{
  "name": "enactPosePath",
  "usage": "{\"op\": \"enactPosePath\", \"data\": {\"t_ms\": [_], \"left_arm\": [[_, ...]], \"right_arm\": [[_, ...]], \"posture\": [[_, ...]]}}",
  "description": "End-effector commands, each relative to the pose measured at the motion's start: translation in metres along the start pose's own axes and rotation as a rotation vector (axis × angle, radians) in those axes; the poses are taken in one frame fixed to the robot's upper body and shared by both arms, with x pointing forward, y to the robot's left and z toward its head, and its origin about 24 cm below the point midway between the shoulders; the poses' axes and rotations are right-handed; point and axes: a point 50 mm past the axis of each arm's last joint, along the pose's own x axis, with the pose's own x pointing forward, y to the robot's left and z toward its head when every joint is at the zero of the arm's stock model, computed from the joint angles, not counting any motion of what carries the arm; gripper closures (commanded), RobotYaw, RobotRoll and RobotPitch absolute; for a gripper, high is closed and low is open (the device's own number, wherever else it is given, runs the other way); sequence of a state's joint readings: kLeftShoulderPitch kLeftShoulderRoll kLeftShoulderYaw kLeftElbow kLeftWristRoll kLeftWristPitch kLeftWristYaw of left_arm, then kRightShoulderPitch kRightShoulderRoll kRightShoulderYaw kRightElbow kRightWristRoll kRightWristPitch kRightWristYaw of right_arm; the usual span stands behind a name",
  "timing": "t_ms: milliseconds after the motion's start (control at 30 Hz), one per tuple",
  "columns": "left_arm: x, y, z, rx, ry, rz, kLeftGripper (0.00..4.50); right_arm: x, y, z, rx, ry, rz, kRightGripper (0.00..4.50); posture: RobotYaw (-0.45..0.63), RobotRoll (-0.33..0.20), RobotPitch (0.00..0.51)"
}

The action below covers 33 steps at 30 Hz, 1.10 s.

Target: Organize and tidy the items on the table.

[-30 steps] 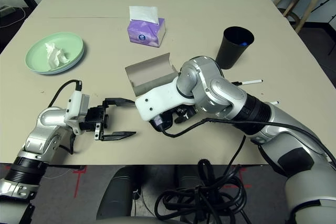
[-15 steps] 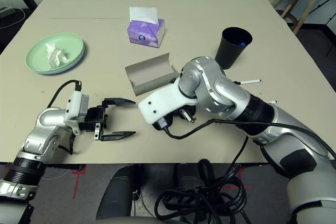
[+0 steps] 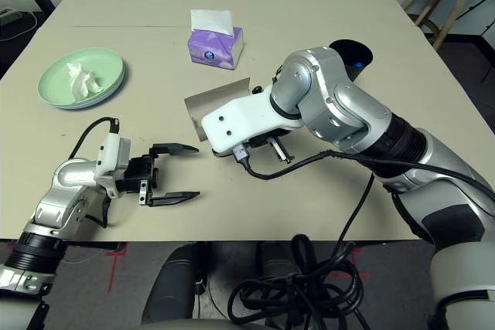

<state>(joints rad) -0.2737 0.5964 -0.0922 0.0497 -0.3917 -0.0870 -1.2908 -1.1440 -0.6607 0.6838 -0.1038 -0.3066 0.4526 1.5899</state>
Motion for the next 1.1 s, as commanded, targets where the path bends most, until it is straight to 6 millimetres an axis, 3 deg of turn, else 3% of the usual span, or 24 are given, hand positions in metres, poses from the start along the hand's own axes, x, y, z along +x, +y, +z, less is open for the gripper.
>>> {"op": "enactPosePath", "data": {"t_ms": [33, 500, 1100], "left_arm": [[-0.002, 0.005, 0.002, 0.011, 0.012, 0.035, 0.0], [-0.011, 0.015, 0.001, 0.014, 0.026, 0.218, 0.0], [-0.007, 0.008, 0.007, 0.01, 0.012, 0.261, 0.0]], "right_arm": [[-0.005, -0.016, -0.005, 0.008, 0.012, -0.077, 4.47], [0.007, -0.054, -0.014, 0.04, 0.024, -0.171, 4.47], [0.021, -0.058, -0.011, -0.002, 0.006, -0.128, 4.47]], "posture": [[0.1, 0.0, 0.173], [0.15, 0.0, 0.185], [0.21, 0.0, 0.187]]}}
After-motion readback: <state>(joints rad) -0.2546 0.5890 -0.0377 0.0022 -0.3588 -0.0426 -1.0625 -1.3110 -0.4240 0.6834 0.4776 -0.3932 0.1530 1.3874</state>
